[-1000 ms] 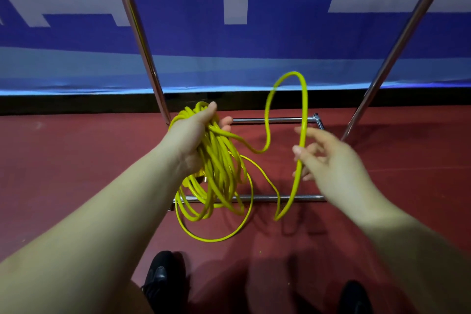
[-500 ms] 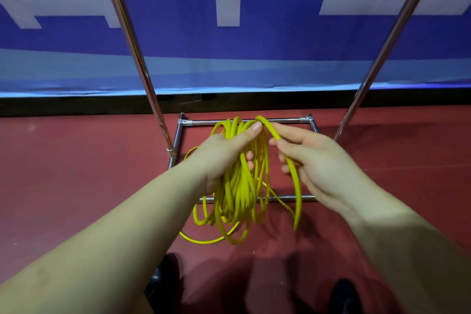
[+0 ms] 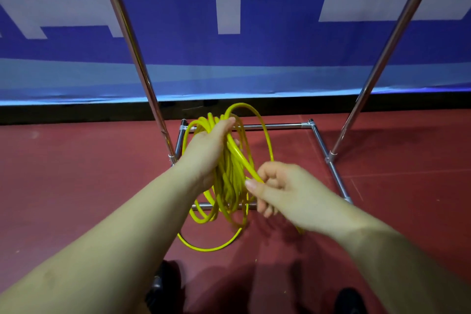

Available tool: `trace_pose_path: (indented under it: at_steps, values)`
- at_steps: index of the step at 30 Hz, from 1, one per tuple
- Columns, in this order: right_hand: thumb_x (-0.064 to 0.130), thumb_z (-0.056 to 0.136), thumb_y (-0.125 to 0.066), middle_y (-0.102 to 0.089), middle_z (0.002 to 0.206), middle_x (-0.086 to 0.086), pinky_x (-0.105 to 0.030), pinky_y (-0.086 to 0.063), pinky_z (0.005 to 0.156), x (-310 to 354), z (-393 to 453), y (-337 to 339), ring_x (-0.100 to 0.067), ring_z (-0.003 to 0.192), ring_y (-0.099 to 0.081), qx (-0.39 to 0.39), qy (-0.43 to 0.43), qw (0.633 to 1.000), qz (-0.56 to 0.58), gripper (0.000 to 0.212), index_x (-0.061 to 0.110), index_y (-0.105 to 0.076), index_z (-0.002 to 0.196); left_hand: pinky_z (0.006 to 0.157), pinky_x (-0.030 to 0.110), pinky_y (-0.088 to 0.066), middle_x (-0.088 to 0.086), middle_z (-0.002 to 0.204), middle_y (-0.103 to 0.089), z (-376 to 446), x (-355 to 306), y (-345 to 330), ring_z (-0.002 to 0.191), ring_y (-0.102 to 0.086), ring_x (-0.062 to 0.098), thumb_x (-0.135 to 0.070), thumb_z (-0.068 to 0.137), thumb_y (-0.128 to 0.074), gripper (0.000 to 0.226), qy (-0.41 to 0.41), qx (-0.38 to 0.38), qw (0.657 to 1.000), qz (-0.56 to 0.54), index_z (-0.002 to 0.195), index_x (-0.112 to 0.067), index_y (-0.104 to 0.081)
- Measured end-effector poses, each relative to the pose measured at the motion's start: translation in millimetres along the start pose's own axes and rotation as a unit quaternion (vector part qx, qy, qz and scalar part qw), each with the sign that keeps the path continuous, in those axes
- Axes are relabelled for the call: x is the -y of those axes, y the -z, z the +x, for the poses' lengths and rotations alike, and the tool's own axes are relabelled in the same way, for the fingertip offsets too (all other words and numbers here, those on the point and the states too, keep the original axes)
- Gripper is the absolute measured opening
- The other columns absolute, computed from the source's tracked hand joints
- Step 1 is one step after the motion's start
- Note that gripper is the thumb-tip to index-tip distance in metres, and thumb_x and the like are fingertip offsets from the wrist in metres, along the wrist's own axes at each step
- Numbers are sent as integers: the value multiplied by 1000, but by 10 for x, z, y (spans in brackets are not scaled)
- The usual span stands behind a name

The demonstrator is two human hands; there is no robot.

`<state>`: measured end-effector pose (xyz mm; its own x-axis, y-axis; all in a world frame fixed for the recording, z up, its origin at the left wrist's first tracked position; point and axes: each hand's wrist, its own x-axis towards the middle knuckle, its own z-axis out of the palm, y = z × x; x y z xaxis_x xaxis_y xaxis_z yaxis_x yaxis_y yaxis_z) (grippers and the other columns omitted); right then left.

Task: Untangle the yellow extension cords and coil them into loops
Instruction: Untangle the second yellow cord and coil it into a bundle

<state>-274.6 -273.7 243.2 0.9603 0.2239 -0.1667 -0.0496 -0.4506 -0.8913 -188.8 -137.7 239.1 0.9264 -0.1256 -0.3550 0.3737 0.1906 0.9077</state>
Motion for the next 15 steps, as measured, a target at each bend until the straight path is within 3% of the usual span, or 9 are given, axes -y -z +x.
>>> trace_pose_path:
  at_steps: [4,7,9,12,15]
  values:
    - [33,89,-56,-65,77,6,-26,-46,70,-364,-43,69,-7,70,-58,116,-71,960,-244,16,20,-63,83,50,18,-46,-5,47,-47,98,-152,205,40,-51,8,-34,92,-52,36,35,-16,986,-164,62,-15,-49]
    - [25,89,-56,-58,81,11,-16,-41,69,-546,-53,146,-8,82,-56,130,-99,935,-314,6,28,-62,90,53,17,-48,-7,48,-48,124,-195,339,42,-51,6,-33,93,-51,32,38,-3,976,-215,66,-17,-48]
    - [21,89,-55,-55,81,13,-17,-39,69,-603,-36,219,-7,81,-54,105,-101,929,-340,14,35,-58,89,61,22,-48,-6,48,-48,117,-197,388,43,-51,7,-30,92,-53,33,42,-14,977,-208,62,-17,-48]
    - [18,90,-57,-63,80,11,-21,-44,72,-651,25,339,-8,78,-59,28,-94,939,-329,15,30,-64,94,78,26,-50,-6,46,-49,132,-233,496,49,-54,9,-25,89,-58,35,48,-45,975,-213,56,-17,-49]
    - [7,90,-57,-68,72,-2,-24,-55,60,-583,67,418,-10,61,-66,-76,-111,982,-130,12,17,-61,84,83,38,-51,-3,47,-51,160,-255,592,53,-56,15,-25,88,-61,31,39,-69,979,-188,60,-16,-52]
